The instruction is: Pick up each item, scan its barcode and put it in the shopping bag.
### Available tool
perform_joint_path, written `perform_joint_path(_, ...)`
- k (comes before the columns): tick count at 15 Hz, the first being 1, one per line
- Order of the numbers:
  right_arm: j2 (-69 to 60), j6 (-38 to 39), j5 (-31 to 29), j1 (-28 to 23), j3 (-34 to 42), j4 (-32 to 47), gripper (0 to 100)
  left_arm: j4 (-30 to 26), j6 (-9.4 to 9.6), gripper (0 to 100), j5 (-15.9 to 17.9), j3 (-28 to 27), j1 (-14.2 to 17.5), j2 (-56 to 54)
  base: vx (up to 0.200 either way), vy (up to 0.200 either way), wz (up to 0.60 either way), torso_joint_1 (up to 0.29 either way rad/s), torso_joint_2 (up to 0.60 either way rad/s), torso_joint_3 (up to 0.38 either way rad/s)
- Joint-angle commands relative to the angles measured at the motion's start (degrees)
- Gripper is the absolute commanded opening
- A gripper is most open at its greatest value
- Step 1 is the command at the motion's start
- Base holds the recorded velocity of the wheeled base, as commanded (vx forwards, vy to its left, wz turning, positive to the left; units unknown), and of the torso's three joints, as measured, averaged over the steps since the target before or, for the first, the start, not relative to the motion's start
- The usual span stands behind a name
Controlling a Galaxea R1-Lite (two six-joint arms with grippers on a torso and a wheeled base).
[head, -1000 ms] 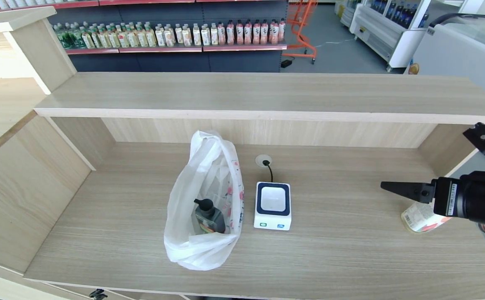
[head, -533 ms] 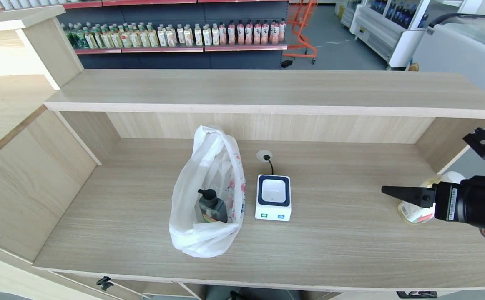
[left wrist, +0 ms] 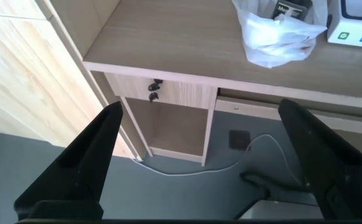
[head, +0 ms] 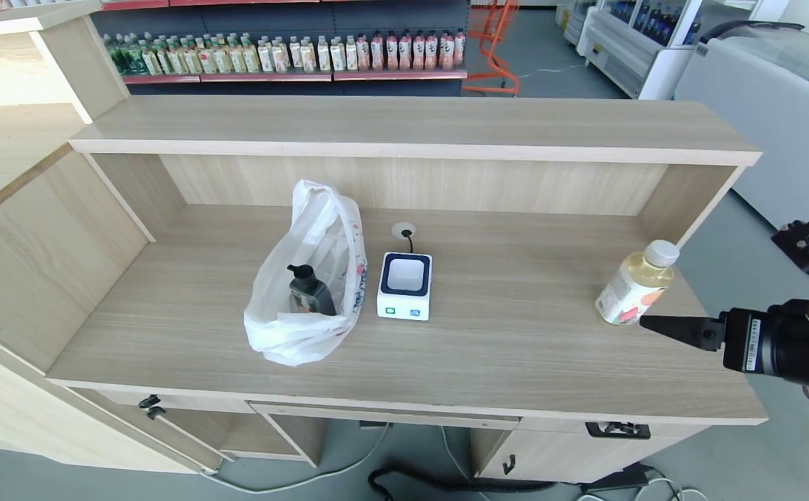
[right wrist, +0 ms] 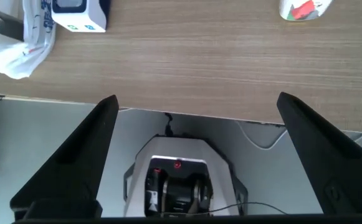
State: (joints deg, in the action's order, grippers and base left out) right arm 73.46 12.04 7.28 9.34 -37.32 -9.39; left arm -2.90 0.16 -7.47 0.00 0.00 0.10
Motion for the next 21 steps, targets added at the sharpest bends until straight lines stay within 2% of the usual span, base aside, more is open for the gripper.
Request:
perform_joint_path(1, 2.0, 0.0, -0.7, -1.3, -0.8, -0.4, 100, 0.0, 0.02, 100, 0.0, 0.0, 0.0, 0.1, -0.200, -0.200, 0.00, -0.002, 0.01, 0.007)
perform_joint_path(4, 2.5, 0.0, -0.7, -2.1, -1.6, -0.4, 100, 0.0, 0.11, 100, 0.0, 0.0, 0.0, 0.0, 0.000, 0.000, 0.00, 0.000, 0.00, 0.000)
perform_joint_path(5, 2.5, 0.0, -0.7, -2.2, -1.6, -0.4, 100, 0.0, 0.81, 100, 0.0, 0.0, 0.0, 0.3, 0.200, 0.000, 0.00, 0.007, 0.01, 0.002)
perform_joint_path(10, 3.9, -0.1, -0.9, -3.3, -2.1, -0.5, 100, 0.0, 0.90, 100, 0.0, 0.0, 0.0, 0.1, 0.200, 0.000, 0.00, 0.006, 0.00, 0.000)
perform_joint_path(11, 4.4, -0.4, -1.9, -3.6, -2.1, -0.5, 100, 0.0, 0.46, 100, 0.0, 0.0, 0.0, 0.0, 0.200, 0.000, 0.00, 0.007, 0.01, 0.002)
perform_joint_path(13, 5.9, -2.9, -8.5, -5.3, -1.4, 0.0, 100, 0.0, 0.46, 100, 0.0, 0.0, 0.0, 0.0, 0.000, 0.000, 0.00, 0.000, 0.00, 0.000)
perform_joint_path(14, 7.6, -7.6, -13.6, -7.3, 0.6, -0.4, 100, 0.0, 0.46, 100, 0.0, 0.0, 0.0, 0.0, 0.000, 0.000, 0.00, 0.000, 0.00, 0.000)
perform_joint_path(16, 10.5, -11.4, -15.5, -10.4, 1.5, -1.8, 100, 0.0, 0.46, 100, 0.0, 0.0, 0.0, 0.0, 0.000, 0.000, 0.00, 0.000, 0.00, 0.000)
perform_joint_path(21, 21.8, -13.5, -15.0, -10.1, 3.9, -19.8, 100, 0.0, 0.54, 100, 0.0, 0.0, 0.0, 0.0, 0.000, 0.000, 0.00, 0.000, 0.00, 0.000)
